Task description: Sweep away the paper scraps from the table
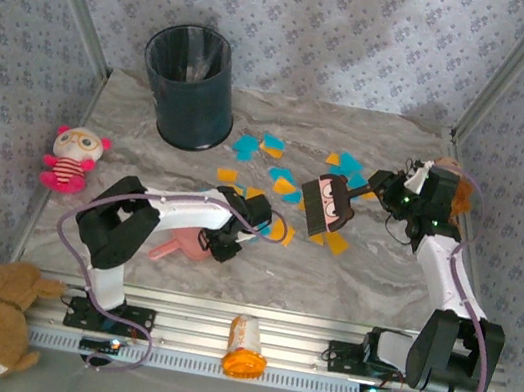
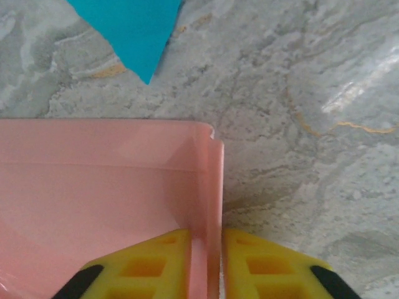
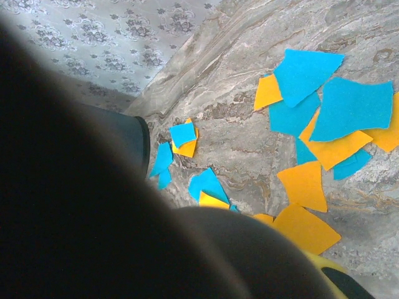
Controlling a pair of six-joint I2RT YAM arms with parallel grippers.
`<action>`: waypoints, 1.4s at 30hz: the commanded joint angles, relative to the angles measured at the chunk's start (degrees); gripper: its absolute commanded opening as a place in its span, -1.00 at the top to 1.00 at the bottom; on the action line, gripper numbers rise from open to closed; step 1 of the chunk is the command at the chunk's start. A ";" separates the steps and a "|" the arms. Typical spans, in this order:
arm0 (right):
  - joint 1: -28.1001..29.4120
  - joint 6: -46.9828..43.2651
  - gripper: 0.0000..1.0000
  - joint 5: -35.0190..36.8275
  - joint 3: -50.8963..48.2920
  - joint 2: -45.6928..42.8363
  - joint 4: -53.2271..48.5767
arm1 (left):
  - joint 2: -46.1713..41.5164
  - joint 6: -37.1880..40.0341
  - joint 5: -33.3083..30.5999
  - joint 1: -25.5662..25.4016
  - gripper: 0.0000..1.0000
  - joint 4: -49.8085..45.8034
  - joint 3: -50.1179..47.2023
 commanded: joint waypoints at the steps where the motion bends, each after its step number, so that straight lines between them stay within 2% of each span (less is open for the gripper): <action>1: -0.38 -0.97 1.00 -1.35 0.41 -1.09 -0.36 | 0.74 -0.07 -1.07 0.37 0.71 -1.72 0.82; 6: -0.36 -1.21 1.00 -1.21 0.04 -1.00 -0.57 | -0.88 -0.33 -2.17 0.39 0.80 -4.17 1.93; 13: -0.39 -1.47 1.00 -1.35 -0.16 -1.00 -0.67 | -3.63 0.81 -8.14 0.39 0.89 -7.78 5.83; 20: -0.89 -2.23 1.00 -0.84 -0.54 -2.12 -2.17 | -0.29 5.91 -11.34 0.39 0.91 -6.42 14.44; 23: -1.69 -3.07 1.00 -0.30 -0.66 -3.14 -3.72 | 2.74 9.60 -9.75 0.35 0.91 -4.15 19.00; 31: -6.68 -2.75 1.00 -0.12 -2.95 -6.93 -6.29 | 12.02 18.31 0.96 0.42 0.90 0.44 30.59; 42: -12.57 -3.97 1.00 -0.02 -3.53 -9.50 -11.12 | 22.25 21.97 4.64 -0.22 0.87 -1.25 40.75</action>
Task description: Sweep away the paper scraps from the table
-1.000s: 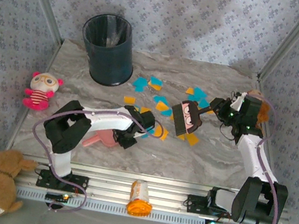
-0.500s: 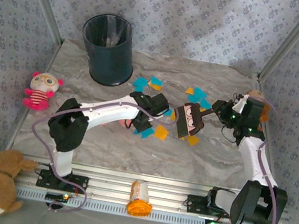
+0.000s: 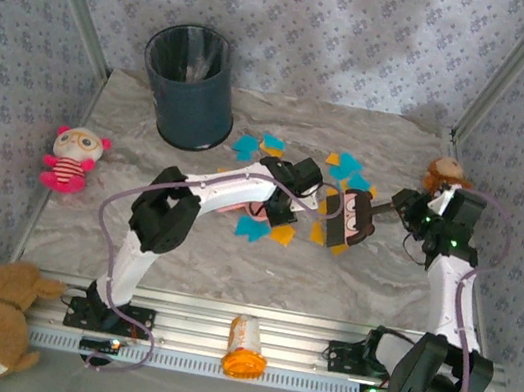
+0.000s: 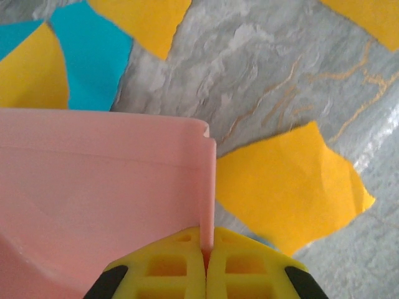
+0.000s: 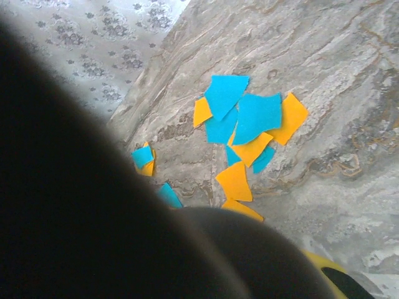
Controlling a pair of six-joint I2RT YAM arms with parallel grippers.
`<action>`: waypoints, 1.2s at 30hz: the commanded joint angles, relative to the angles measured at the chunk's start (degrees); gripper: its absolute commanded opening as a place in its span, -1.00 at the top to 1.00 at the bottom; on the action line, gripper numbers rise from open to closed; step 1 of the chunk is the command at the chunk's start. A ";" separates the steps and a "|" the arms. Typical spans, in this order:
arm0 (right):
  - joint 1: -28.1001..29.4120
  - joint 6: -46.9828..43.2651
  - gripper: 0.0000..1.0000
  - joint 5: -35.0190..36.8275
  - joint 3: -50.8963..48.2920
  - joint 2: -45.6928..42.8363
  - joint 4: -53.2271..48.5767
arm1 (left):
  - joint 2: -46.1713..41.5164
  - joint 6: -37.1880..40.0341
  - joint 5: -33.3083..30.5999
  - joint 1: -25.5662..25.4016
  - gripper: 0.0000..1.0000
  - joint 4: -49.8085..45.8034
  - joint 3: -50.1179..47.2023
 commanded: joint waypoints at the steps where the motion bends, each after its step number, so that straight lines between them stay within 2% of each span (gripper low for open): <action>1: -1.19 -0.87 1.00 -0.25 0.16 -1.30 -1.95 | 2.20 2.25 2.25 -0.42 0.86 -1.56 3.43; 2: -1.37 -0.91 1.00 -0.24 0.16 -1.26 -1.92 | 2.66 2.05 2.41 -0.42 0.82 -2.02 3.82; 5: -1.51 -0.91 1.00 -0.16 0.33 -1.22 -2.05 | 3.04 1.90 4.28 -0.50 0.47 -2.71 4.72; 10: -1.67 -0.89 1.00 0.15 0.31 -1.26 -1.76 | 1.50 1.86 6.88 -0.40 0.06 -2.85 5.02; 17: -1.60 -3.06 1.00 0.02 0.53 -1.39 -2.03 | -9.49 -0.89 17.55 4.08 -0.05 2.90 -4.10; 26: -1.56 -3.22 1.00 -0.15 0.35 -1.21 -2.00 | -23.39 -1.72 24.06 14.32 -0.08 11.00 -23.01; 31: -1.51 -3.10 1.00 -0.16 0.17 -1.15 -2.01 | -26.08 -0.51 18.23 16.96 -0.15 15.01 -29.83; 36: -1.44 -2.98 1.00 -0.16 0.42 -1.31 -2.17 | -23.19 0.06 14.36 17.93 -0.16 14.90 -30.38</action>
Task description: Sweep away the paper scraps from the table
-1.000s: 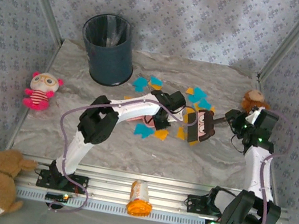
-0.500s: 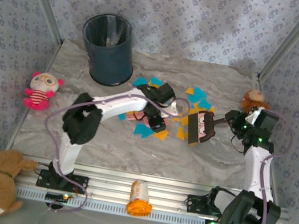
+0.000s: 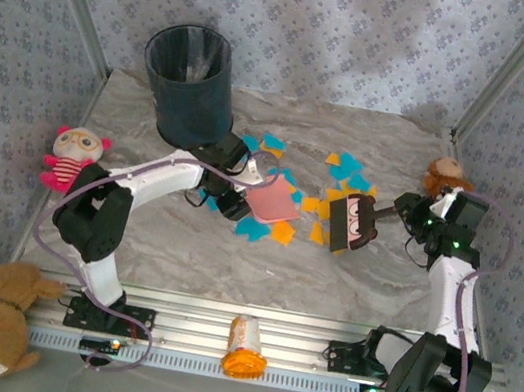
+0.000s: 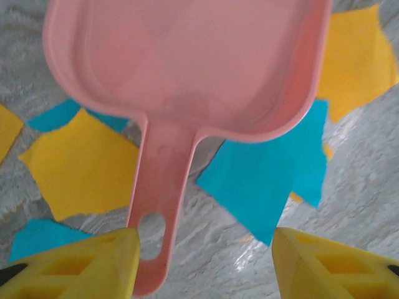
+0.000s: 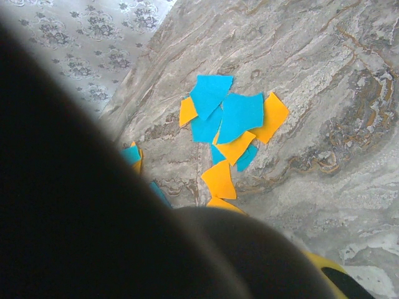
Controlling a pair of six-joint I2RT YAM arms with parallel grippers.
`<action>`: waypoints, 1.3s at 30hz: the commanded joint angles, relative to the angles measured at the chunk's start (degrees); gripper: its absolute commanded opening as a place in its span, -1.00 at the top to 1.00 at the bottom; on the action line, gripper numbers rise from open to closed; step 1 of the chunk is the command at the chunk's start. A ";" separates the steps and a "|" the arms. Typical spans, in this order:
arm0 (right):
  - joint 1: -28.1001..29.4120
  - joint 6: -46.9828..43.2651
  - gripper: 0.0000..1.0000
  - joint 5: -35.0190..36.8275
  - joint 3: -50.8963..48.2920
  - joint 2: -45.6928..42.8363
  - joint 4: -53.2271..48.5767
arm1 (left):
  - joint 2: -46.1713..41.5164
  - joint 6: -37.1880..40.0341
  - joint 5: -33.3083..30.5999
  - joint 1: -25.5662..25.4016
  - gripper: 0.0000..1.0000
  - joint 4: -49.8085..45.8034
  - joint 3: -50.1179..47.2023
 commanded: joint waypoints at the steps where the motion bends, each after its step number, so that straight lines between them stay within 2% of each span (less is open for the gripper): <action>1: -0.18 -0.63 1.00 -0.52 0.41 -1.20 -0.16 | 1.76 1.14 -3.01 0.31 -0.16 2.10 0.84; 10: 0.04 -0.77 1.00 -0.48 0.09 -1.24 -0.56 | 4.99 1.53 -7.70 0.31 -0.15 4.37 1.27; 14: 0.09 -0.84 1.00 -0.40 0.13 -1.10 -0.51 | 6.23 2.19 -7.42 0.31 -0.14 3.81 1.88; 19: 0.15 -0.91 1.00 -0.20 0.09 -1.02 -0.57 | 8.81 3.25 -5.37 0.15 -0.02 0.87 3.50; 27: 0.22 -0.88 1.00 -0.22 -0.15 -0.78 -0.45 | 10.44 3.61 -6.10 -0.68 0.10 1.39 3.87; 36: 0.22 -1.22 1.00 -0.22 -0.33 -0.54 -0.51 | 11.50 3.97 -5.78 -1.80 0.11 1.91 3.87; 39: 0.27 -1.20 1.00 -0.20 -0.38 -0.45 -0.57 | 11.85 4.04 -6.19 -1.80 0.25 1.82 4.08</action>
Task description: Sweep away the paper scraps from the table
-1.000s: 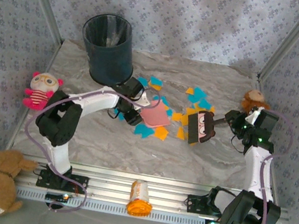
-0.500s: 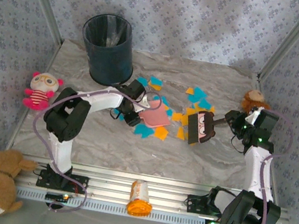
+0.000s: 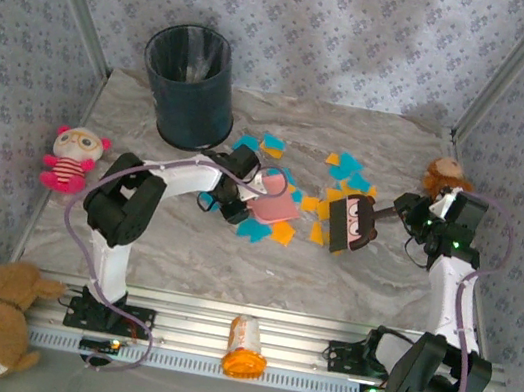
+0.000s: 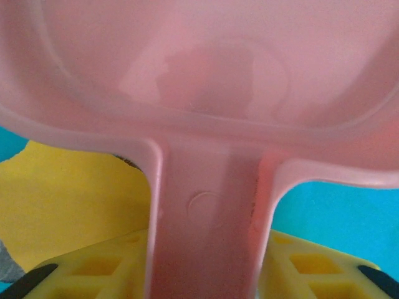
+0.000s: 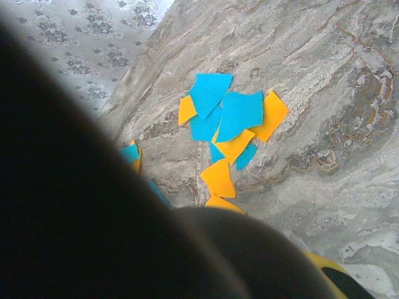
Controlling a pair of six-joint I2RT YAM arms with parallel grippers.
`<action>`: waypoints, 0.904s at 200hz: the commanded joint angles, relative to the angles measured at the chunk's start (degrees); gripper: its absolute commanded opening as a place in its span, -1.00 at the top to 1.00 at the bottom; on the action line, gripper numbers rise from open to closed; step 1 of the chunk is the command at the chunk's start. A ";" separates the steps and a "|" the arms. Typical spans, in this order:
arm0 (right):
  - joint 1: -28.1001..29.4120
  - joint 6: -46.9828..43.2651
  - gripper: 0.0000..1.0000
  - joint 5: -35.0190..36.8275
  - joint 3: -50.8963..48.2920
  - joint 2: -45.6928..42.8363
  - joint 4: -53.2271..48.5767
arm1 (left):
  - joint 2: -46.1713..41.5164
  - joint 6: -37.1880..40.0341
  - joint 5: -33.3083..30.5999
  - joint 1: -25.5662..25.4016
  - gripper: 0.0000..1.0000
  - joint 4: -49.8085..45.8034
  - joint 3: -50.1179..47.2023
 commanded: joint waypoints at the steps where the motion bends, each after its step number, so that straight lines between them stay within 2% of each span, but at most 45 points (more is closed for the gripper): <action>1: 0.16 -1.00 1.00 -0.31 -0.36 -0.45 -0.31 | 1.03 1.14 0.33 -0.27 0.36 -1.39 2.31; 11: 0.20 -1.08 1.00 -0.33 -0.37 -0.45 -0.35 | 1.10 1.28 0.13 -0.24 0.46 -1.76 2.36; 25: 0.19 -1.09 1.00 -0.31 -0.31 -0.36 -0.39 | 0.63 1.32 -0.32 -0.23 0.70 -1.85 2.36; 40: 0.19 -1.18 1.00 -0.42 -0.31 -0.14 -0.34 | -0.71 1.49 -0.53 -0.34 0.76 -1.73 2.01; 58: 0.27 -1.15 1.00 -0.57 -0.15 0.06 -0.31 | -2.93 2.17 -1.25 -0.52 1.00 -1.85 1.61; 77: 0.31 -1.20 1.00 -0.93 0.26 0.38 -0.22 | -5.74 3.41 -1.32 -0.75 1.00 -2.51 1.36; 93: 0.64 -1.16 1.00 -0.99 0.69 0.68 -0.20 | -7.41 6.19 1.79 -0.89 1.00 -5.06 1.98; 142: 2.04 -1.33 1.00 -1.12 1.20 1.56 0.29 | -7.62 11.20 5.95 -1.22 1.00 -15.37 4.33; 181: 2.55 -1.67 1.00 -1.19 1.12 2.10 0.54 | -6.48 11.75 6.37 -1.50 1.00 -15.85 3.94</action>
